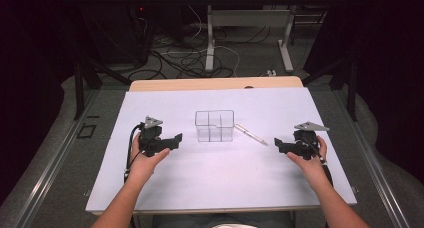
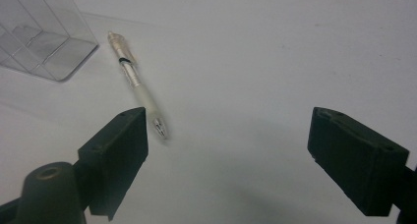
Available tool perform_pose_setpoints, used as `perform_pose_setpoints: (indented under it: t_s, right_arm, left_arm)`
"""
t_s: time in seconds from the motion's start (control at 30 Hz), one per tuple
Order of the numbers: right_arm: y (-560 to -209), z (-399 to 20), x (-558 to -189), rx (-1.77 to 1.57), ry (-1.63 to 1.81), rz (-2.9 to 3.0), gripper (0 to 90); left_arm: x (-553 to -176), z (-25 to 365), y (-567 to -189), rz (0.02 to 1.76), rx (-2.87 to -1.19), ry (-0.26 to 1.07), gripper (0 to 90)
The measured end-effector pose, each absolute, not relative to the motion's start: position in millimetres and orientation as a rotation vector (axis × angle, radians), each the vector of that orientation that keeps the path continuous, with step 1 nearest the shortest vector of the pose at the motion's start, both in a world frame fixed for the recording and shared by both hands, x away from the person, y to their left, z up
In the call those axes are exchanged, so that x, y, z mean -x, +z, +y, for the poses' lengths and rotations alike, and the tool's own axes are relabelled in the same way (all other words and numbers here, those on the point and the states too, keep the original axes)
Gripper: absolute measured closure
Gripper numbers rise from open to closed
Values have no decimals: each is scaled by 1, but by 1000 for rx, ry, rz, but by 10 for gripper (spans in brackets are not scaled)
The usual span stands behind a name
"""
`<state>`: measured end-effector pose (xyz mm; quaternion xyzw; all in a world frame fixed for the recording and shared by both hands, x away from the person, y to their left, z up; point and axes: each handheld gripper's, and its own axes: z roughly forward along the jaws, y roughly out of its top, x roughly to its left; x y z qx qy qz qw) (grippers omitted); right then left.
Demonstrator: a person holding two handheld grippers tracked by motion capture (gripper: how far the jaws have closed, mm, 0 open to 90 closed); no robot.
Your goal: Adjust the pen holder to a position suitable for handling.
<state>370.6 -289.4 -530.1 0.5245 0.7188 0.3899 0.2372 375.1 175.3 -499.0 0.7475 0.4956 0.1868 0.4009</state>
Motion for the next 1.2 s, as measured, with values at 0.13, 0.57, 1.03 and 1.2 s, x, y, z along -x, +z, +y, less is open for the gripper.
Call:
perform_pose_setpoints:
  t_s: [0.13, 0.57, 1.03, 1.2]
  right_arm:
    - [-529, -285, -373, -1418, 1056, 1994, 167]
    - [-528, -255, -385, -1110, 972, 2249, 396]
    - [-514, -231, -413, -1039, 846, 2428, 489]
    - [-509, -220, -422, -1017, 739, 2518, 504]
  left_arm:
    - [-373, 173, -504, 1235, -1887, 459, 116]
    - [-370, 178, -507, 1223, -1913, 468, 3]
    - [-366, 186, -512, 1263, -1894, 457, 3]
    - [-367, 187, -513, 1266, -1888, 471, 3]
